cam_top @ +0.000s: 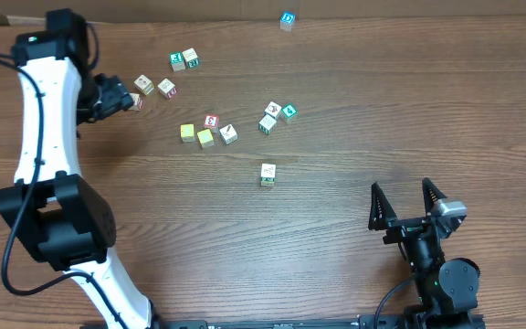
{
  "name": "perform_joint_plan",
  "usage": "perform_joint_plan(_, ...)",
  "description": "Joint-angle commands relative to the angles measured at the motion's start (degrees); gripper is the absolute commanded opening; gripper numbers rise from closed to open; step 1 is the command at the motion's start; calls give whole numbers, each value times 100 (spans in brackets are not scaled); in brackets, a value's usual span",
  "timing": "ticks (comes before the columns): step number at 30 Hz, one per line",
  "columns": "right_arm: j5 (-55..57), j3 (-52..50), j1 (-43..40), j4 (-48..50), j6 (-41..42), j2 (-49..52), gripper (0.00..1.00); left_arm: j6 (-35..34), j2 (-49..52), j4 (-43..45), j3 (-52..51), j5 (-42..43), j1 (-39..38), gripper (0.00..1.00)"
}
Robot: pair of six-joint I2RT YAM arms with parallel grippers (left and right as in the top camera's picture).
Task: Form a tower
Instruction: 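Move the left arm back to the upper-left block cluster, then raise the right arm and reach its gripper toward the two-block stack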
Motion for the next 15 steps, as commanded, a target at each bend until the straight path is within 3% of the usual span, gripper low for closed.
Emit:
perform_joint_plan(1, -407, -59, -15, 127, 9, -68, 100, 26, -87, -11, 74, 79, 144, 100)
perform_joint_plan(8, -957, -33, -15, 1180, 675, -68, 100, 26, -87, 39, 74, 149, 188, 100)
perform_joint_plan(15, -686, 1373, -22, -50, 1047, 501, 100, 26, -87, 39, 74, 149, 188, 100)
